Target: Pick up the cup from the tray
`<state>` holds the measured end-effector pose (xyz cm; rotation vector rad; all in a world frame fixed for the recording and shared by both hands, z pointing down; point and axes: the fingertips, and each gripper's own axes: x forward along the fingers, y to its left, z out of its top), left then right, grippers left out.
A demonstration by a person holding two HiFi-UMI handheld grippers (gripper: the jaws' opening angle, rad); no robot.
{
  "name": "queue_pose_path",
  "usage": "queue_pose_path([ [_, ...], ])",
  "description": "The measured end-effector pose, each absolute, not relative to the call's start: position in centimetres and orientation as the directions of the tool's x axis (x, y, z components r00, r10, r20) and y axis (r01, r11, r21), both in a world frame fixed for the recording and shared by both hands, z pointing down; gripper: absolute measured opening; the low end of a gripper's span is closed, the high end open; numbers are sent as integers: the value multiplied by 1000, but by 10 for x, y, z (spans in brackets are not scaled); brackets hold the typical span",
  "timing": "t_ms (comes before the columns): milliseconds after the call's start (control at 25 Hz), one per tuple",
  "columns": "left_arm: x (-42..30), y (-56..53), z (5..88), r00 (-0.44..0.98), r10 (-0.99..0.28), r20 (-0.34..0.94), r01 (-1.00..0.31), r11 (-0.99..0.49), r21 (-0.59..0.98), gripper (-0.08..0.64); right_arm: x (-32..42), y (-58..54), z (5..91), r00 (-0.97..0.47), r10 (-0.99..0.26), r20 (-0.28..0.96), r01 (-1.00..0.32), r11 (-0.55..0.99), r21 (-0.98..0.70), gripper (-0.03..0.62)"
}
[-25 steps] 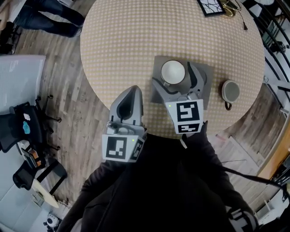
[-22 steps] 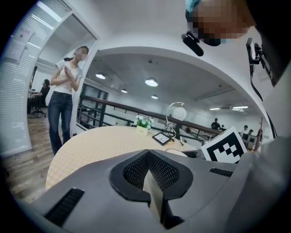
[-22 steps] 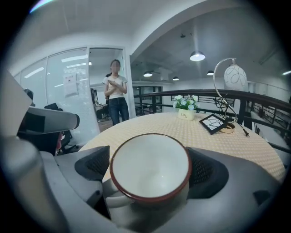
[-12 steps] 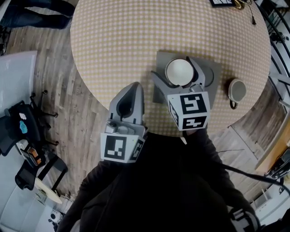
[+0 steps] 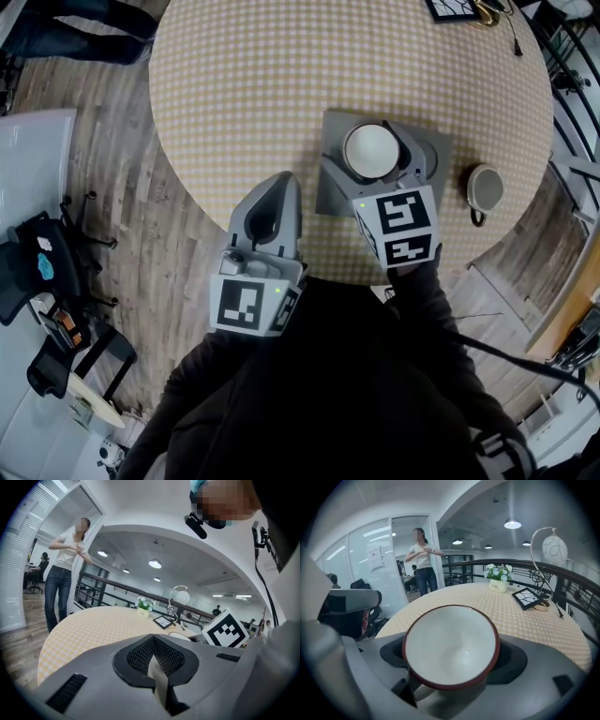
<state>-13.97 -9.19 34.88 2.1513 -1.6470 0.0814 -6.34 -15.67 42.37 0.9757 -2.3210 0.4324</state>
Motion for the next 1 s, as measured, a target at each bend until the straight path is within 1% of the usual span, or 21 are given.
queue_pose_path([
  [80,-137,-90,348,301,-905,300,-931,-210,299,3,-61,-155,426,-550,-547,631,-744,665,-72,442],
  [240,-133,-88,349,313,-900,304,-927,-221,302,3,-52,-147,432,-475,-600,644,-807,588,-47,443],
  [360,-133,-91,350,312,-899,307,-927,-216,307,3,-56,-144,436,-449,-601,662,-802,598,-1,442],
  [520,-128,-92,349,326,-896,301,-923,-234,305,3,-32,-141,441,-416,-600,684,-810,586,21,442],
  [680,-123,-90,349,341,-890,304,-918,-245,311,3,-33,-144,433,-455,-620,639,-811,585,-10,442],
  [800,-120,-90,348,346,-887,305,-918,-252,307,3,-45,-151,430,-483,-639,598,-802,597,-9,442],
  [920,-122,-92,350,338,-890,306,-921,-245,304,3,-48,-156,429,-480,-653,585,-800,600,15,442],
  [1000,-126,-95,350,332,-892,307,-922,-238,304,3,-50,-157,429,-478,-652,588,-792,610,33,398],
])
